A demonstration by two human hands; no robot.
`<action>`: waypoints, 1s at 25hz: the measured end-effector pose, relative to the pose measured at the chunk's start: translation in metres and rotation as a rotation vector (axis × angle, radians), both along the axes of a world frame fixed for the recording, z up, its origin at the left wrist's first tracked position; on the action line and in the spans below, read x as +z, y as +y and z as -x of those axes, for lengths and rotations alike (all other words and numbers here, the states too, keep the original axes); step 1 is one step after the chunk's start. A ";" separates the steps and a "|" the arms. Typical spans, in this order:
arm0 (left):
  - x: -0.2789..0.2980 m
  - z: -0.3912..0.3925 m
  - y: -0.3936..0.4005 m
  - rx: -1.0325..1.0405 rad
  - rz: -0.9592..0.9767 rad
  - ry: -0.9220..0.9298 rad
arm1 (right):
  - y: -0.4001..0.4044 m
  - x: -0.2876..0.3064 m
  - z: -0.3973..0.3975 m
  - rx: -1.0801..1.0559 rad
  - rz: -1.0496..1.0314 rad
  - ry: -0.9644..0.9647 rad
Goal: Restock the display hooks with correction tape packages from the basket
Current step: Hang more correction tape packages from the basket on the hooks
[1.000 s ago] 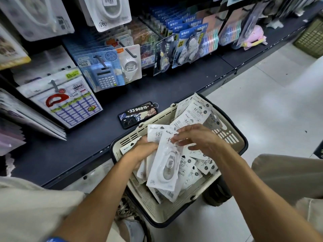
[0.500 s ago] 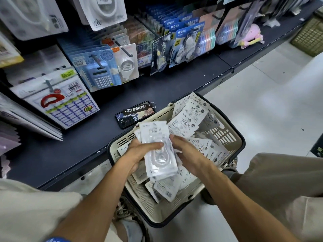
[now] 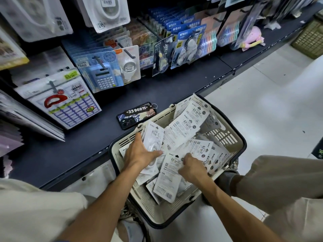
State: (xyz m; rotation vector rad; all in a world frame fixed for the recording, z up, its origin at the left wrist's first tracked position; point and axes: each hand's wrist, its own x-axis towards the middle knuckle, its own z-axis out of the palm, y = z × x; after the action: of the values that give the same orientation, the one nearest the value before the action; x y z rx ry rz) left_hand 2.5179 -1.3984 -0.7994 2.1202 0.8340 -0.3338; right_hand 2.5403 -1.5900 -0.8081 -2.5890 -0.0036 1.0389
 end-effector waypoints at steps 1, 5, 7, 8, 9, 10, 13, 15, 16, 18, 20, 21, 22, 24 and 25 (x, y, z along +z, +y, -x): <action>-0.003 0.003 -0.003 -0.049 -0.030 0.037 | 0.003 -0.001 0.003 -0.121 -0.205 0.018; -0.016 0.006 -0.004 -0.096 0.104 0.105 | 0.034 0.005 0.007 -0.489 -0.858 -0.057; -0.021 0.009 0.002 0.007 0.309 0.057 | 0.037 0.002 0.005 -0.667 -1.051 0.023; -0.022 0.011 0.004 0.045 0.388 0.053 | 0.033 -0.001 0.003 -0.764 -1.086 0.060; -0.022 0.014 0.005 0.056 0.453 0.059 | 0.028 -0.004 0.002 -0.827 -1.077 0.083; -0.022 0.017 0.005 0.039 0.487 0.074 | 0.024 -0.007 0.002 -0.846 -1.037 0.096; -0.022 0.020 0.000 0.028 0.551 0.070 | 0.019 -0.019 0.010 -0.836 -0.863 0.206; -0.019 0.018 -0.002 0.081 0.611 0.049 | 0.022 -0.018 0.016 -0.806 -0.695 0.302; -0.014 0.016 -0.004 0.082 0.614 0.079 | 0.026 -0.016 0.017 -0.789 -0.658 0.340; -0.005 0.012 -0.011 0.024 0.607 0.161 | 0.035 -0.013 0.014 -0.866 -0.659 0.357; -0.005 0.010 -0.016 -0.014 0.621 0.146 | 0.041 -0.014 0.008 -0.963 -0.614 0.249; -0.005 0.010 -0.017 -0.014 0.639 0.125 | 0.043 -0.013 0.007 -0.991 -0.580 0.200; -0.006 0.009 -0.017 -0.003 0.639 0.106 | 0.044 -0.011 0.006 -1.009 -0.556 0.181; -0.009 0.006 -0.017 0.107 0.594 0.041 | 0.045 -0.009 0.005 -1.039 -0.554 0.198; -0.011 0.004 -0.016 0.195 0.549 0.005 | 0.046 -0.008 0.003 -1.064 -0.580 0.227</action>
State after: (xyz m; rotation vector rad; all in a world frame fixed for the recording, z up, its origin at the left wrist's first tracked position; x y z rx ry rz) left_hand 2.5138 -1.4147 -0.8100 1.5184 0.8313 -0.4107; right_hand 2.5369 -1.5440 -0.8165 -1.5455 0.8759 0.7239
